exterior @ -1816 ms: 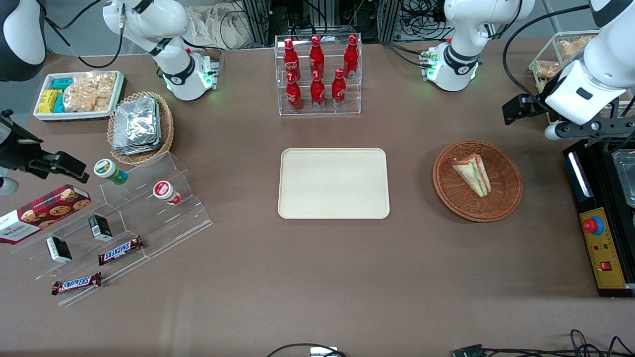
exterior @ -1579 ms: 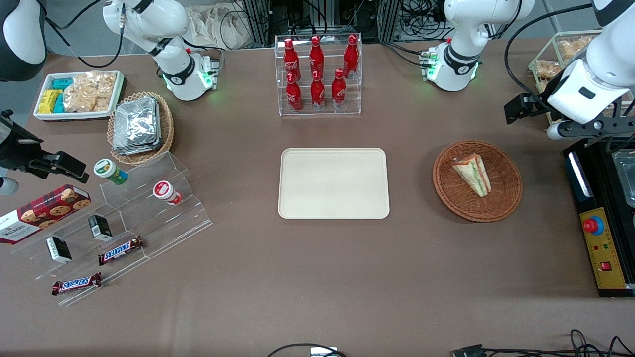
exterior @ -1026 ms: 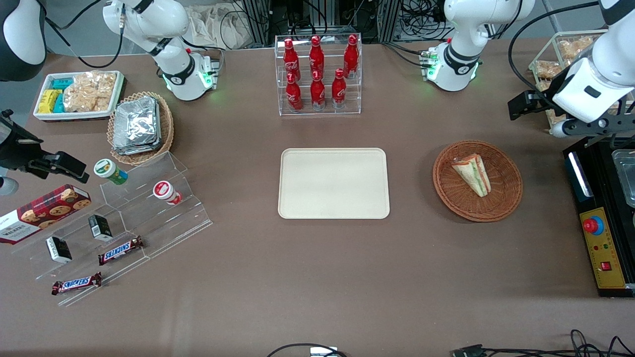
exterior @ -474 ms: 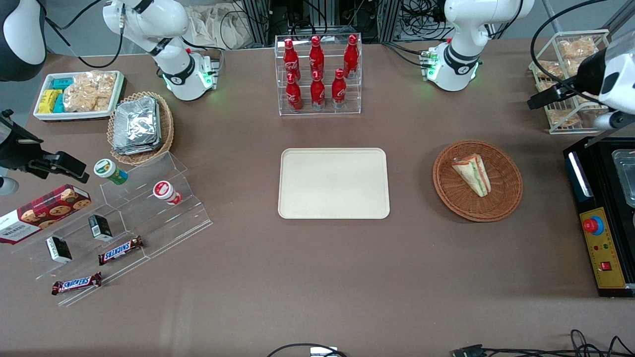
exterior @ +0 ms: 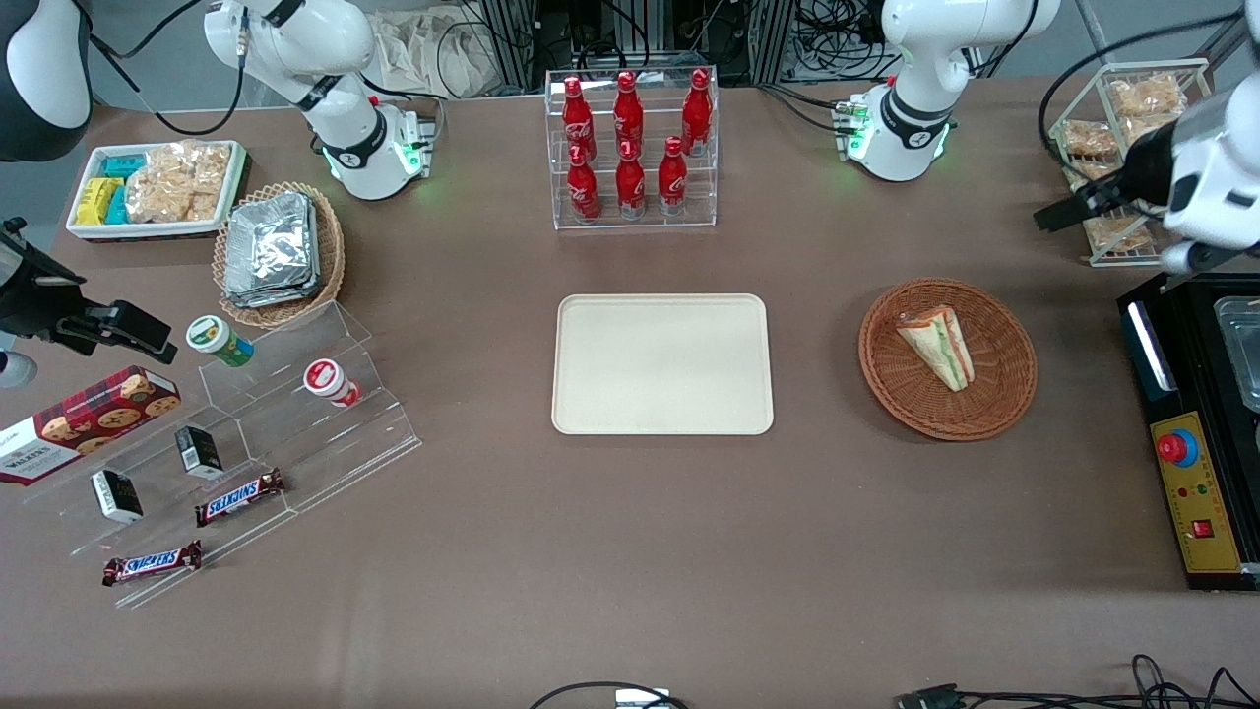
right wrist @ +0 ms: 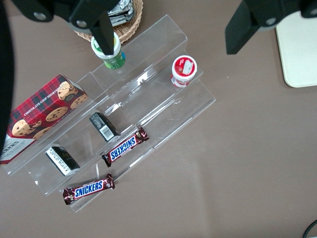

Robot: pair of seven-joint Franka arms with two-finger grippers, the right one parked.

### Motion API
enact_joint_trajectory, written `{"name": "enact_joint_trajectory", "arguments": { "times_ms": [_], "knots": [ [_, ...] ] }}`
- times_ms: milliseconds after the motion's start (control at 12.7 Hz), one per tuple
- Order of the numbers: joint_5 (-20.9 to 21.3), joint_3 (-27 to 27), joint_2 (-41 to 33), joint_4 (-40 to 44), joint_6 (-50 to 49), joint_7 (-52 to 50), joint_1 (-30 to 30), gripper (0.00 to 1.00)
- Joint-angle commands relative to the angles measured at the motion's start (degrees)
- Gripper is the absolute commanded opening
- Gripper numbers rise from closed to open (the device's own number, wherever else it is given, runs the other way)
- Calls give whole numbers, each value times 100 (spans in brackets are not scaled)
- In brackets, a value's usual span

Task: Place sandwich from basket to tray
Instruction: 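Move the left gripper over the wicker basket toward the wrapped sandwich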

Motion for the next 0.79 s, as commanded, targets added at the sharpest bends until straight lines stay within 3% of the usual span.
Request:
{"name": "enact_joint_trajectory", "arguments": {
  "times_ms": [0,316,711],
  "knots": [
    [231,-68,-95,-989,858,-60,13,99],
    [311,-77,333,-2423,3010,-104,-4,99],
    [425,-68,1547,-2451,4086,-420,-4,99]
  ]
}}
